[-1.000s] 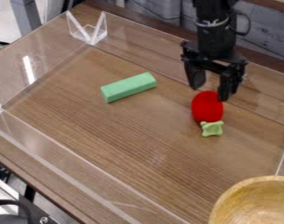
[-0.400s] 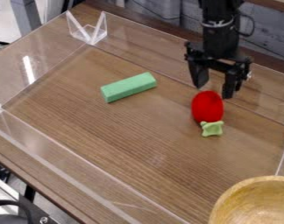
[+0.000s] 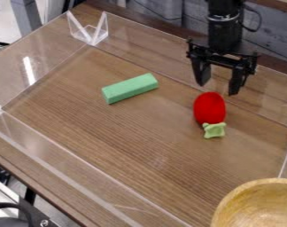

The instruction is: Move the red fruit to the right

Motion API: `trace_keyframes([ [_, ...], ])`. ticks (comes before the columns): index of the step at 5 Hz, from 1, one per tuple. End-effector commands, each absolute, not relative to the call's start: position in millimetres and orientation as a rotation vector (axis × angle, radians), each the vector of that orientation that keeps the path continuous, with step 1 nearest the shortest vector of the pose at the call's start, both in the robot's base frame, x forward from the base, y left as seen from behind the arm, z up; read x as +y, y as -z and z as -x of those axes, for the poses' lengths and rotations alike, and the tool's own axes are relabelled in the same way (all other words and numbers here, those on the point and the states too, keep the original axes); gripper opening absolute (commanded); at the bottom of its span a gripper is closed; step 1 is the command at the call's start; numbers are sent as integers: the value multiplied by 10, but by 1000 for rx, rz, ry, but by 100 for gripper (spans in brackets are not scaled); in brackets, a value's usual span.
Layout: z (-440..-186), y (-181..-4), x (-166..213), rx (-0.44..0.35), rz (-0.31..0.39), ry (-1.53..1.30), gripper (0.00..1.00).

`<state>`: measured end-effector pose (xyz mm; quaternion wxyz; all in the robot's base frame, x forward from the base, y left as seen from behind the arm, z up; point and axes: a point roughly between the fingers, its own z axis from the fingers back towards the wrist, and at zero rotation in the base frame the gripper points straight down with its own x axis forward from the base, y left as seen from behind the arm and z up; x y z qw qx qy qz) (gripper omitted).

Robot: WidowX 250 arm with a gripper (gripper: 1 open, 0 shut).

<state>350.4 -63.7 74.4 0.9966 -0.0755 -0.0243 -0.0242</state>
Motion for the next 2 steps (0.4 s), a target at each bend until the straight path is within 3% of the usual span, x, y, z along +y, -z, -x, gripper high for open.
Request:
trace_keyframes([
  [1, -3580, -998, -591, -124, 151, 40, 100],
  [2, -3565, -1013, -528, -121, 147, 25, 100],
])
